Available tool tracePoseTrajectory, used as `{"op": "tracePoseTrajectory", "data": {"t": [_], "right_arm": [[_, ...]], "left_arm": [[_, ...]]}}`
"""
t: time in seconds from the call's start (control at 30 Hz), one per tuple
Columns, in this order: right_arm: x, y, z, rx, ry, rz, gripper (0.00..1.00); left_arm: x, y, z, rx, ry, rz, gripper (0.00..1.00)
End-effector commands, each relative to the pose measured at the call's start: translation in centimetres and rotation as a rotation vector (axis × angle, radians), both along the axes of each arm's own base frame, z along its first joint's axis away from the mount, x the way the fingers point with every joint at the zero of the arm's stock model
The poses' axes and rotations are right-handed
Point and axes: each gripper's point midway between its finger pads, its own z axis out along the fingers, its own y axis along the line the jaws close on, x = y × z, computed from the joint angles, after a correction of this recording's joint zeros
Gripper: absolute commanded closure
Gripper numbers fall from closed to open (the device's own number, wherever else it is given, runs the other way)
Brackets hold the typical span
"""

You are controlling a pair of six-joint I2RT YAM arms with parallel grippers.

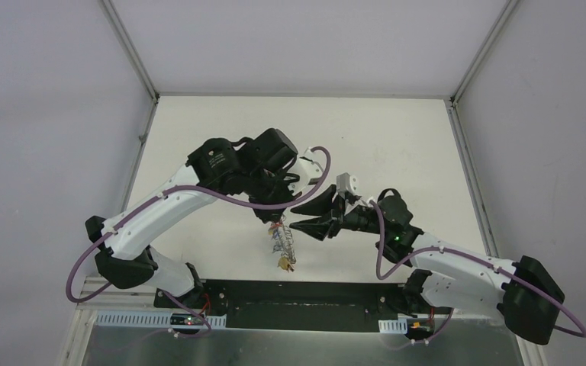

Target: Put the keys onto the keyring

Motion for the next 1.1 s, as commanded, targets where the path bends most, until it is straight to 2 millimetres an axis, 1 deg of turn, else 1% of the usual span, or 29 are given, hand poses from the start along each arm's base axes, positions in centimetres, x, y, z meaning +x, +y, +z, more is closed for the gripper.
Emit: {"op": "tracePoseTrajectory", "data": {"t": [0.0, 0.17, 0.37, 0.43, 0.47, 0.5, 0.6, 0.67, 0.8, 0.9, 0.93, 1.03, 1.07], "right_arm": [[-1.3, 0.4, 1.2, 0.053, 0.019, 0.075, 0.64], [-1.5, 0.9, 1.2, 0.052, 0.018, 0.102, 0.73], [-1.6, 1.1, 0.6, 0.039, 0.021, 0.109, 0.74], [-1.6, 1.2, 0.6, 0.039, 0.021, 0.105, 0.71], [-1.5, 1.2, 0.6, 0.04, 0.022, 0.098, 0.67], [-1.3, 1.3, 0.6, 0.04, 0.025, 0.093, 0.66], [-1.0, 1.2, 0.5, 0.046, 0.026, 0.067, 0.57], [-0.8, 1.1, 0.6, 0.049, 0.021, 0.054, 0.58], [-1.0, 1.3, 0.4, 0.041, 0.021, 0.072, 0.65], [-1.2, 1.5, 0.3, 0.036, 0.021, 0.089, 0.79], [-1.2, 1.5, 0.3, 0.038, 0.02, 0.09, 0.82], [-1.2, 1.4, 0.2, 0.037, 0.018, 0.088, 0.84], [-1.2, 1.4, 0.2, 0.035, 0.018, 0.088, 0.88]], "left_arm": [[-0.3, -0.5, 1.4, -0.056, -0.029, -0.012, 1.0], [-0.4, -0.8, 1.5, -0.082, -0.04, -0.03, 1.0], [-0.6, -1.0, 1.5, -0.102, -0.043, -0.039, 1.0], [-0.7, -1.0, 1.5, -0.106, -0.041, -0.044, 1.0], [-0.7, -1.1, 1.5, -0.109, -0.042, -0.047, 1.0], [-0.7, -1.1, 1.5, -0.111, -0.043, -0.047, 1.0], [-0.8, -1.0, 1.5, -0.115, -0.048, -0.053, 1.0], [-0.8, -1.0, 1.6, -0.119, -0.05, -0.055, 1.0], [-1.0, -1.3, 1.7, -0.139, -0.049, -0.063, 1.0], [-1.1, -1.3, 1.7, -0.145, -0.05, -0.066, 1.0], [-1.1, -1.3, 1.6, -0.145, -0.05, -0.067, 1.0], [-1.2, -1.2, 1.5, -0.144, -0.05, -0.067, 1.0], [-1.2, -1.2, 1.5, -0.146, -0.051, -0.067, 1.0]]}}
